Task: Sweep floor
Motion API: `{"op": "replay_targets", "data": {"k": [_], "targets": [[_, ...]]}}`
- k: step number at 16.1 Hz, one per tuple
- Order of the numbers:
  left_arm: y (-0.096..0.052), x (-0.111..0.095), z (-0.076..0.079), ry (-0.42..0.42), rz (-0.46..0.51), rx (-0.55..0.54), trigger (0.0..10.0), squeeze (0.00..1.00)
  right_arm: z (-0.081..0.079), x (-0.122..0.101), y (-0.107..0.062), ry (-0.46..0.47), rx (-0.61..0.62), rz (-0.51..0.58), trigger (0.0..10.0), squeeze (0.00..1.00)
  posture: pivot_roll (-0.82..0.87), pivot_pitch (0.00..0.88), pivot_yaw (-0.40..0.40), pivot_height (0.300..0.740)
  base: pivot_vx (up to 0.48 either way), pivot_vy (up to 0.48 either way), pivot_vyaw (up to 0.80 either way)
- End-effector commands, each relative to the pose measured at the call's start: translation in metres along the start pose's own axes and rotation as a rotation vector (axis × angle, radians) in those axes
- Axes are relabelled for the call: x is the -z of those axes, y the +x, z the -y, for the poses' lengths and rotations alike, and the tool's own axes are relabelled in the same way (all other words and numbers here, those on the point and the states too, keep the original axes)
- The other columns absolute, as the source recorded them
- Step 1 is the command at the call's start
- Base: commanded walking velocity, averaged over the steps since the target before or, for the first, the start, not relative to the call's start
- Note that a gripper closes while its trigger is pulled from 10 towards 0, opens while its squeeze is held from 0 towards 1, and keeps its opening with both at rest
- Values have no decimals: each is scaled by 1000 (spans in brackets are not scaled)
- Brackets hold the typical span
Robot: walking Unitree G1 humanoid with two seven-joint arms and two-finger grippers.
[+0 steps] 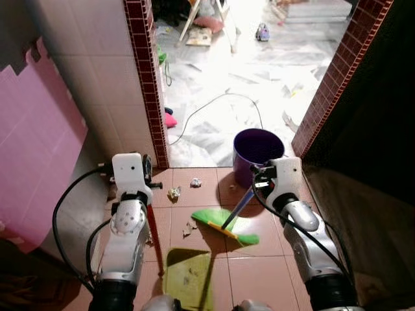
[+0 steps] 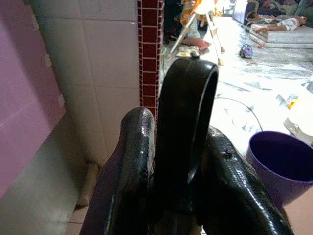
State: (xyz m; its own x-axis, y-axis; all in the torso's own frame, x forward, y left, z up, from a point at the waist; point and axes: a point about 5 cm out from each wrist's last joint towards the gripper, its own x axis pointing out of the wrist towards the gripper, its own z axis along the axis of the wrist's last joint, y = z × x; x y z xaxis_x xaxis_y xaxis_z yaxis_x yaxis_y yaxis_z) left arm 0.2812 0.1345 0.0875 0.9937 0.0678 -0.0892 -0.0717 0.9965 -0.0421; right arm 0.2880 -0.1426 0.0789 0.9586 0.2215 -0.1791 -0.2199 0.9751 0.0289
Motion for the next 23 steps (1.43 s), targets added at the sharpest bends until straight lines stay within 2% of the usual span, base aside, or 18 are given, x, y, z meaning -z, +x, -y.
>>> {"op": "replay_targets", "data": {"k": [1,4,5,7,9,12,13,15,17,18,21,23], "targets": [[-1,-6,6,1,11,38,10000,0,1,3,-2,24,9,-6,10000,0,-86,0,25,740,0,0,0],[-7,-2,-1,64,20,39,10000,0,7,-8,-4,17,69,71,10000,0,-84,0,27,740,0,0,0],[-8,0,-6,127,26,31,10000,0,9,-9,-4,5,94,81,10000,0,-84,0,29,740,0,0,0],[-8,6,-17,139,16,27,10000,0,13,-11,-2,0,111,99,10000,0,-83,0,31,740,0,0,0],[-7,5,-25,153,52,-8,10000,0,17,-15,1,2,128,117,10000,0,-85,0,35,740,0,0,0],[-8,7,-22,129,70,-4,10000,0,17,-16,4,-1,131,123,10000,0,-86,0,36,740,0,0,0],[-9,8,-17,146,81,9,10000,0,16,-16,6,-5,126,125,10000,0,-86,0,33,740,0,0,0],[-10,10,-18,174,87,-27,10000,0,15,-16,8,-7,120,127,10000,0,-80,0,28,740,0,0,0],[-10,10,-18,168,88,-25,10000,0,14,-15,9,-10,114,124,10000,0,-79,0,25,740,0,0,0],[-10,11,-18,206,95,-29,10000,0,13,-14,10,-17,104,121,10000,0,-79,0,23,740,0,0,0],[-12,13,-17,194,96,-37,10000,0,15,-14,10,-24,101,120,10000,0,-87,0,23,740,0,0,0],[-10,12,-19,251,122,-90,10000,0,16,-14,11,-31,101,120,10000,0,-91,0,24,740,0,0,0]]}}
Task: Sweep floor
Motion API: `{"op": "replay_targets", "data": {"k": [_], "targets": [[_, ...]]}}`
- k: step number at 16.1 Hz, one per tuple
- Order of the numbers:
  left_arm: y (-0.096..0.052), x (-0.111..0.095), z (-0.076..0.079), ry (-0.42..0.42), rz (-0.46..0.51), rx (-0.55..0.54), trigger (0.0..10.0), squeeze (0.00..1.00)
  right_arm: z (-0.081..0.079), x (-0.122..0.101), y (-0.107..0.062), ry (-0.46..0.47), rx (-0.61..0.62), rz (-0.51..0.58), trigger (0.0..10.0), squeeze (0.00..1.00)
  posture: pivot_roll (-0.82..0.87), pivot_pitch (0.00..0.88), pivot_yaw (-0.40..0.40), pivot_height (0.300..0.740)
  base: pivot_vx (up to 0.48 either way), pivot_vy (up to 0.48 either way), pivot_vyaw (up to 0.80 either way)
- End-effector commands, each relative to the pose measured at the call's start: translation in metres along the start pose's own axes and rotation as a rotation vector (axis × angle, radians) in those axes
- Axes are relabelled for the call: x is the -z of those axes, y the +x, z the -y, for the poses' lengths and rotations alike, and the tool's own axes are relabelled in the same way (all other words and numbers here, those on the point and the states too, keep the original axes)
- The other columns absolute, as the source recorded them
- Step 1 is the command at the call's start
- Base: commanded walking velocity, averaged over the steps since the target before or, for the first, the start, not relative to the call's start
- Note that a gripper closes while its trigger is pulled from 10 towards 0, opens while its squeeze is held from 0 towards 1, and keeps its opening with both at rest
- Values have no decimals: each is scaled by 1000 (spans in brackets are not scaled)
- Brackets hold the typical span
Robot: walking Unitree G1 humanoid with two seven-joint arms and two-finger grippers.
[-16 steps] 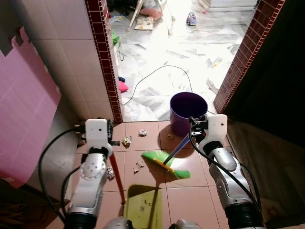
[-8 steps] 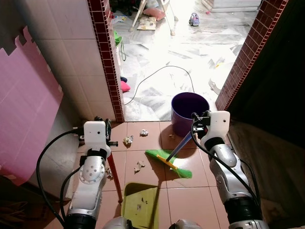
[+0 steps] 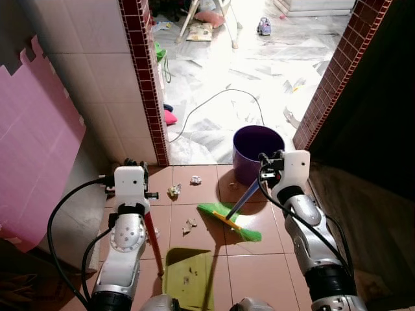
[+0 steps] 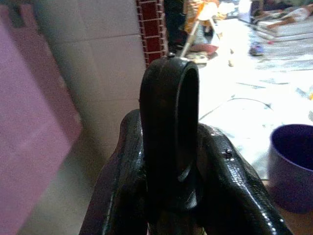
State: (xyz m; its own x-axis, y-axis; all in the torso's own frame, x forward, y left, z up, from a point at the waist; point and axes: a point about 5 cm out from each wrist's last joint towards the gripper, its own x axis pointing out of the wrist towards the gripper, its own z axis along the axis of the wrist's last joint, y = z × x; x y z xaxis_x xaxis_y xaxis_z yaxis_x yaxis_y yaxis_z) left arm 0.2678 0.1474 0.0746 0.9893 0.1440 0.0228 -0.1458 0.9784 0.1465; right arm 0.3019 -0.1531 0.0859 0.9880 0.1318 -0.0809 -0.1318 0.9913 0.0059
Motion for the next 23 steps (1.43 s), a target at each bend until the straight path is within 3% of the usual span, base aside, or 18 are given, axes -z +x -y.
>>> {"op": "replay_targets", "data": {"k": [1,8,10,12,18,23], "targets": [[2,1,-5,87,19,-20,10000,0,3,-5,3,-23,7,21,10000,0,-92,0,24,740,0,0,0],[1,4,-2,125,43,-41,10000,0,8,10,-2,-28,76,-48,10000,0,-94,0,23,740,0,0,0],[1,-6,1,123,111,-22,10000,0,9,5,1,-26,75,-21,10000,0,-93,0,24,740,0,0,0],[5,-8,0,91,99,-46,10000,0,10,0,4,-39,74,0,10000,0,-96,0,27,740,0,0,0],[18,-34,-18,144,210,-224,10000,0,10,-9,9,-47,71,32,10000,0,-97,0,40,740,0,0,0],[20,-33,-15,123,193,-225,10000,0,5,-8,10,-41,50,33,10000,0,-100,0,32,740,0,0,0]]}}
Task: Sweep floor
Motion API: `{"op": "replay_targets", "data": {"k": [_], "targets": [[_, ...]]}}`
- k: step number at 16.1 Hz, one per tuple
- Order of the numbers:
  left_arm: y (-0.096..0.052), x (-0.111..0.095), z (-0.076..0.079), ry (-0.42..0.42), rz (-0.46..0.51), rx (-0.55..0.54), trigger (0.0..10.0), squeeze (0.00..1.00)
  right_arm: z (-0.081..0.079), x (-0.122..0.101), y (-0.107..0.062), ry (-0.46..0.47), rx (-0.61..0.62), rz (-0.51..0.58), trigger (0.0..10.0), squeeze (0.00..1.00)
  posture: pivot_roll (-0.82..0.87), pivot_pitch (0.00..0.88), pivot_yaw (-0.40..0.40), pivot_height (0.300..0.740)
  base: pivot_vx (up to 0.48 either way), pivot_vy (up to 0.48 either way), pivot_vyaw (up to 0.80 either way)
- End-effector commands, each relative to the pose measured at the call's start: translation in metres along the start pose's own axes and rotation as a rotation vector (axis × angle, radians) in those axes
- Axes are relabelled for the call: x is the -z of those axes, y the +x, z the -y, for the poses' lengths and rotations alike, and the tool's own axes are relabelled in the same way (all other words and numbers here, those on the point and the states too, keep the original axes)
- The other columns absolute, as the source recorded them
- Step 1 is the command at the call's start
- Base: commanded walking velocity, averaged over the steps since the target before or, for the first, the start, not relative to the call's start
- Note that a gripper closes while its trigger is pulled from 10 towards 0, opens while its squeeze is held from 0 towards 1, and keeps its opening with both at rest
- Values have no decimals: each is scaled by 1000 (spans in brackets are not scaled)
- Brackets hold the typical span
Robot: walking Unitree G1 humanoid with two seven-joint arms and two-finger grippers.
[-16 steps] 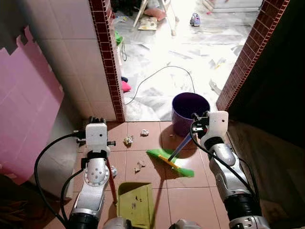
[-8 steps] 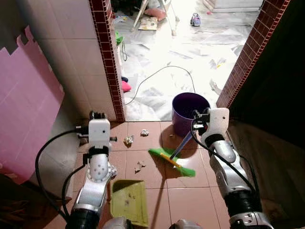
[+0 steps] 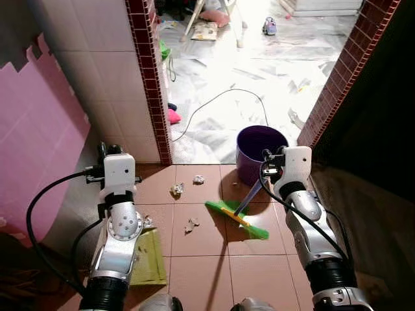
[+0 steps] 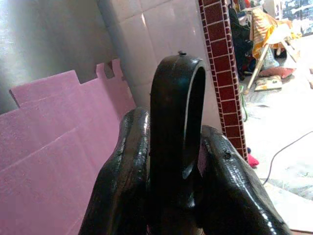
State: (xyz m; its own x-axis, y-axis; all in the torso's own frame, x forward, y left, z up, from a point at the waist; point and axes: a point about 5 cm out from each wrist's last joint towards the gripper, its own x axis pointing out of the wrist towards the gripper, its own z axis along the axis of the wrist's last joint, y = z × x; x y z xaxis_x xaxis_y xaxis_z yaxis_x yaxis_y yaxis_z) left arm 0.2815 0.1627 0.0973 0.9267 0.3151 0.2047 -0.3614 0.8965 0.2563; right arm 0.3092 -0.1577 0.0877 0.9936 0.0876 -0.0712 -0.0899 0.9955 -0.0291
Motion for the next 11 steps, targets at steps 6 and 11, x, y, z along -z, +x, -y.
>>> {"op": "replay_targets", "data": {"k": [6,11], "targets": [[4,-9,3,-16,38,7,10000,0,-3,-4,4,11,10,-1,10000,0,-105,0,40,740,0,0,0],[4,-9,3,-16,38,7,10000,0,-3,-4,4,11,10,-1,10000,0,-105,0,40,740,0,0,0]]}}
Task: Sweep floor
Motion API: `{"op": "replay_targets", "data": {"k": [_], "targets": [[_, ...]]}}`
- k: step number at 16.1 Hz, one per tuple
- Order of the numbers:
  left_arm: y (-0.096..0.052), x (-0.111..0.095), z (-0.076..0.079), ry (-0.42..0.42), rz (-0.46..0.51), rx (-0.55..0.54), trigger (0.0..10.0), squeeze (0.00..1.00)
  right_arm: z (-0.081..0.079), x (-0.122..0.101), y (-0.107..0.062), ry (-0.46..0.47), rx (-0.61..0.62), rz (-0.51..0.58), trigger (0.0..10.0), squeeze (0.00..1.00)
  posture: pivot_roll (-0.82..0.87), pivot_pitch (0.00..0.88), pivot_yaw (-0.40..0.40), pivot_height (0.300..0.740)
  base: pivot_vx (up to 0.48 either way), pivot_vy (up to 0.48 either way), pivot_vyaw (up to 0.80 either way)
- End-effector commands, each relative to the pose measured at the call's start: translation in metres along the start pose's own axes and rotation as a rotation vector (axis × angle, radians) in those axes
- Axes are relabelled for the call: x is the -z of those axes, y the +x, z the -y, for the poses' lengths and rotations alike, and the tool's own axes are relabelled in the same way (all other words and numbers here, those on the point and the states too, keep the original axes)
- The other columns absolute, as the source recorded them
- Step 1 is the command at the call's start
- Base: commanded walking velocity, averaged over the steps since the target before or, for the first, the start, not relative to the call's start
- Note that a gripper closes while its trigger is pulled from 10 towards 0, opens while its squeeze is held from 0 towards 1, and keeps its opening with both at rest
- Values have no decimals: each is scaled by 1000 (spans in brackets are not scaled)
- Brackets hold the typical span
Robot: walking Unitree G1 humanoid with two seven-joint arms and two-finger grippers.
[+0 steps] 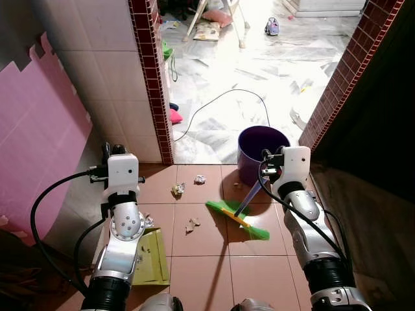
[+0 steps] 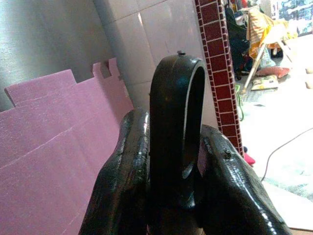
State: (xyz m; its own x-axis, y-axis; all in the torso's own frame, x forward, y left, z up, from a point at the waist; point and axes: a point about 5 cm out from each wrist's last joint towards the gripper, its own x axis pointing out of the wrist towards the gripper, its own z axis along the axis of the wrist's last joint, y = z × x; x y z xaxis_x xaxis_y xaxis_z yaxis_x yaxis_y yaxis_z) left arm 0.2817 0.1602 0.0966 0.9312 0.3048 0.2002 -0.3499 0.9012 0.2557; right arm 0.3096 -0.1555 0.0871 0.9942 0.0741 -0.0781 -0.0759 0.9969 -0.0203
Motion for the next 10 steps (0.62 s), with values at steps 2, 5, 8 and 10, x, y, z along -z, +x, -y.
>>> {"op": "replay_targets", "data": {"k": [2,5,8,10], "targets": [[5,-9,1,-12,39,-5,10000,0,-1,-4,4,1,-4,7,10000,0,-105,0,40,740,0,0,0],[5,-9,1,-12,39,-5,10000,0,-1,-4,4,1,-4,7,10000,0,-105,0,40,740,0,0,0],[5,-9,1,-12,39,-5,10000,0,-1,-4,4,1,-4,7,10000,0,-105,0,40,740,0,0,0],[5,-9,1,-12,39,-5,10000,0,-1,-4,4,1,-4,7,10000,0,-105,0,40,740,0,0,0]]}}
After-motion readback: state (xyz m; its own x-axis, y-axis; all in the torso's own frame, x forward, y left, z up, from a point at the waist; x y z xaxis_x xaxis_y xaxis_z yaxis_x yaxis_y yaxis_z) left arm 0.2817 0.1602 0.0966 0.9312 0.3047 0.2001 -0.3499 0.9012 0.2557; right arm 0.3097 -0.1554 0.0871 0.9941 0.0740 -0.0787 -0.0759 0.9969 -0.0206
